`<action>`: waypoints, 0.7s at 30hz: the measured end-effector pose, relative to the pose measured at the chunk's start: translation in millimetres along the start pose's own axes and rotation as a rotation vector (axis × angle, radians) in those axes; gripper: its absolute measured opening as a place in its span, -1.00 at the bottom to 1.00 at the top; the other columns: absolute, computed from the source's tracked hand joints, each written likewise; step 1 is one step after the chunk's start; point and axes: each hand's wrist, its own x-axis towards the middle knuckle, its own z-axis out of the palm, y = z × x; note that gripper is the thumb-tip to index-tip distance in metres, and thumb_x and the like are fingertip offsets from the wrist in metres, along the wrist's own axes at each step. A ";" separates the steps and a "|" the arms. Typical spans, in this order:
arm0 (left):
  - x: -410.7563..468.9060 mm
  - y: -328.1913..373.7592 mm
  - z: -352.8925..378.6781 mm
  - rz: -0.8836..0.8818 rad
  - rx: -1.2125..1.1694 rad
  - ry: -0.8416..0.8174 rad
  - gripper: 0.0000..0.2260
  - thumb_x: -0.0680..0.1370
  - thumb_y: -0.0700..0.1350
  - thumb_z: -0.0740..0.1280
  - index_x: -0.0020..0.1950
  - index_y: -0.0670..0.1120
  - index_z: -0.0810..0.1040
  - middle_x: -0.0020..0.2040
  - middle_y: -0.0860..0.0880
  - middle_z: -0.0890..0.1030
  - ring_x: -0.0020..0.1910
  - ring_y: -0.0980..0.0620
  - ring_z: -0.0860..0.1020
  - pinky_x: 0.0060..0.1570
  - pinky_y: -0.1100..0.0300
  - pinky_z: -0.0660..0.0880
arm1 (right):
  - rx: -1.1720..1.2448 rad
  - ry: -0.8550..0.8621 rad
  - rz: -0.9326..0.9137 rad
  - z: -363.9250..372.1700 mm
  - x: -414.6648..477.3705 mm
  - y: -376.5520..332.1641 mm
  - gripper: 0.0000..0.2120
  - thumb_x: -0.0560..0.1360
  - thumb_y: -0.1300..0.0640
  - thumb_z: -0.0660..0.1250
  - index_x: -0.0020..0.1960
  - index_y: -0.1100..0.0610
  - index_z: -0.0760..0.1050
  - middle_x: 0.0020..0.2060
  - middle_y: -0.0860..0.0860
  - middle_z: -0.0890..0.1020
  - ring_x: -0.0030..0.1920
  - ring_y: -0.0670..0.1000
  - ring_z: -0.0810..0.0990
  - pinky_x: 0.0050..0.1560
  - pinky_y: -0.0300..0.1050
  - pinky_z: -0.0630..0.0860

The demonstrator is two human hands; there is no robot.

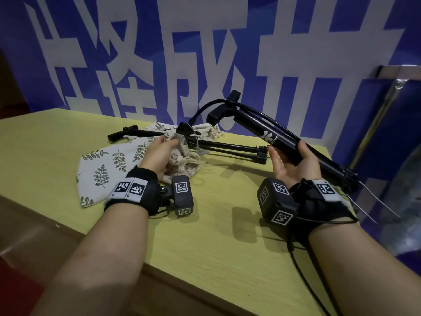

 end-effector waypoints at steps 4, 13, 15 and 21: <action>-0.6 -0.3 -4.1 0.103 -0.043 0.082 -0.65 0.59 -0.17 0.33 0.30 0.03 0.30 -0.04 -0.08 0.53 -0.30 0.05 0.54 -0.45 0.19 0.48 | -0.003 0.001 0.003 -0.6 -2.6 -0.1 -0.60 0.47 0.14 0.41 0.27 0.17 0.42 0.10 0.23 0.61 0.06 0.28 0.61 -0.06 0.11 0.64; -9.3 4.4 -1.9 0.184 -0.166 0.080 -0.69 0.56 -0.38 0.17 0.03 -0.06 0.61 0.01 -0.07 0.63 -0.15 0.05 0.63 -0.24 0.19 0.58 | 0.042 0.019 0.019 1.8 -5.5 -1.4 -0.67 0.48 0.12 0.40 0.18 0.19 0.41 0.05 0.25 0.59 -0.04 0.28 0.62 0.01 0.07 0.62; -11.0 5.2 -1.7 0.178 -0.144 0.070 -0.61 0.51 -0.41 0.16 0.16 -0.07 0.61 0.03 0.02 0.62 -0.10 0.14 0.61 -0.25 0.32 0.54 | 0.055 0.015 0.045 0.3 -4.3 -2.7 -0.66 0.49 0.12 0.39 0.19 0.20 0.40 0.09 0.25 0.57 0.09 0.29 0.59 -0.03 0.04 0.63; -12.5 6.7 -7.4 0.065 -0.206 -0.028 -0.49 0.44 -0.35 0.15 0.32 -0.04 0.54 0.26 -0.15 0.57 0.17 -0.16 0.59 -0.07 0.00 0.61 | 0.095 -0.014 0.074 -6.7 3.4 -4.0 -0.52 0.49 0.11 0.39 0.34 0.22 0.36 0.19 0.27 0.55 0.18 0.29 0.55 -0.28 -0.03 0.65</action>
